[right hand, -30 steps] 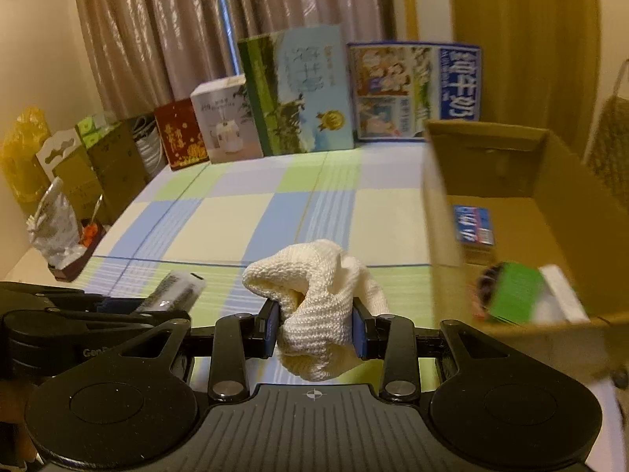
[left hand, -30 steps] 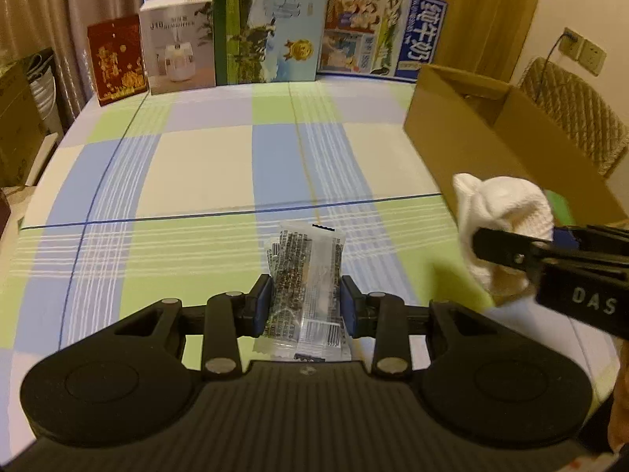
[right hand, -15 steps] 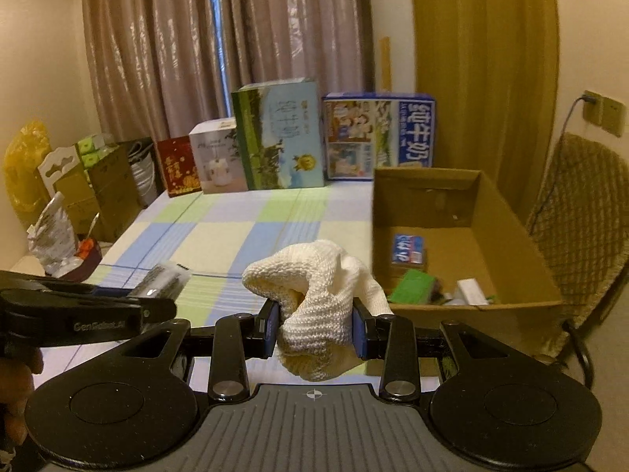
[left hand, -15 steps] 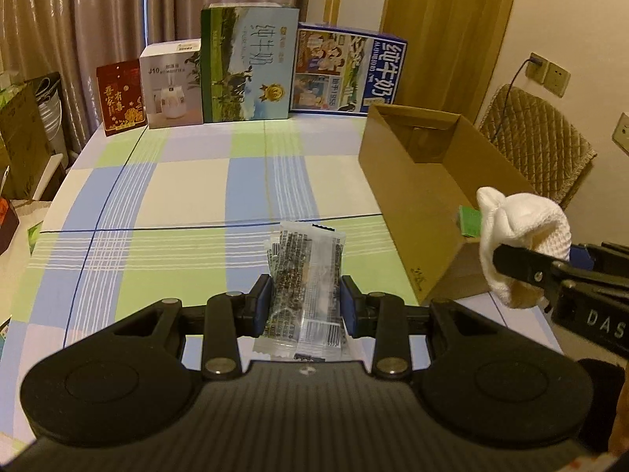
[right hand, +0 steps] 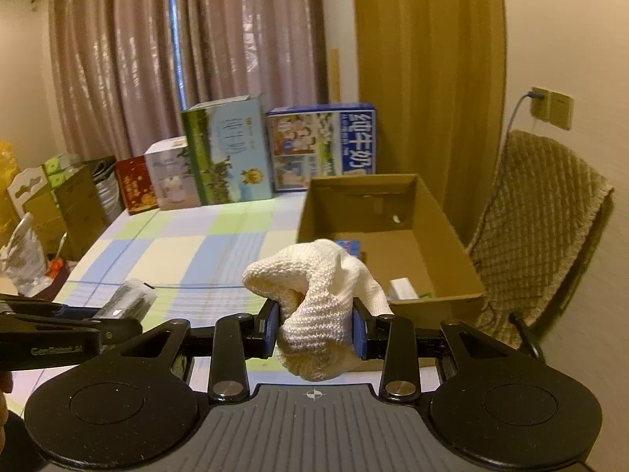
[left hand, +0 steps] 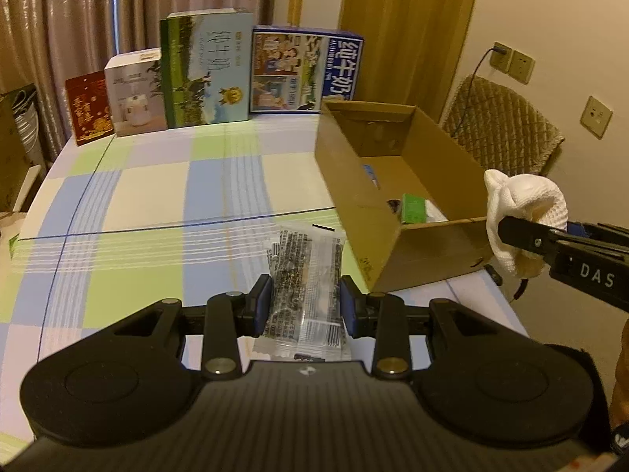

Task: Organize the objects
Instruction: 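Carry the glove and silver packet toward the cardboard box, then lower the silver packet and white glove into the cardboard box with both grippers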

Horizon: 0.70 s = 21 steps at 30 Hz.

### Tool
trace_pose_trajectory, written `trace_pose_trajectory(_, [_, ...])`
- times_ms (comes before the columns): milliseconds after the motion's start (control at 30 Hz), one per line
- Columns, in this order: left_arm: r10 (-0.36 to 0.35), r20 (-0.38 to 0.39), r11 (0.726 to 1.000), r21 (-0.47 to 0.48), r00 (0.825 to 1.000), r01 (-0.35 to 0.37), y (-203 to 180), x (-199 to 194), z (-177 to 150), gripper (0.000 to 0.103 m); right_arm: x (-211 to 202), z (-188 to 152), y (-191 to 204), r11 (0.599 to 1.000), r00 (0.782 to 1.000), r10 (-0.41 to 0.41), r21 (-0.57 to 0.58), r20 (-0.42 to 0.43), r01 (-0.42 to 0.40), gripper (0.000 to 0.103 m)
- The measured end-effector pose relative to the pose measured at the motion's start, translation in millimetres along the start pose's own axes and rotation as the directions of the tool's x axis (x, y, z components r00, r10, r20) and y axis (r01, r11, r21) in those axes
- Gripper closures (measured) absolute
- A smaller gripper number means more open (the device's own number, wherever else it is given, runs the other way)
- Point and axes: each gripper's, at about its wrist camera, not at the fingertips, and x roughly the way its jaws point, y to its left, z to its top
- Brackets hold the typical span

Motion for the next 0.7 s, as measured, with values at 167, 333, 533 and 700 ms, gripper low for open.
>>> trace_pose_trajectory(167, [-0.024, 0.007, 1.000, 0.015, 1.000, 0.024, -14.4, 0.3, 4.9, 0.072, -5.2, 2.4, -18.9, 0.999, 0.999, -0.033, 0.024, 0.005, 0.033, 0.069])
trace_pose_trajectory(333, [-0.042, 0.007, 0.999, 0.030, 0.999, 0.042, -27.3, 3.0, 9.2, 0.072, -9.9, 3.2, -33.0, 0.998, 0.998, -0.055, 0.044, 0.008, 0.055, 0.069])
trace_pose_trajectory(533, [-0.045, 0.009, 0.998, 0.050, 0.999, 0.045, -38.3, 5.6, 12.5, 0.072, -13.8, 4.2, -43.6, 0.997, 0.998, -0.064, 0.055, 0.010, 0.063, 0.069])
trace_pose_trajectory(700, [-0.048, 0.008, 0.997, 0.061, 0.999, 0.048, -43.8, 7.4, 14.0, 0.072, -14.1, 5.4, -48.1, 0.996, 0.997, -0.070, 0.063, 0.012, 0.069, 0.069])
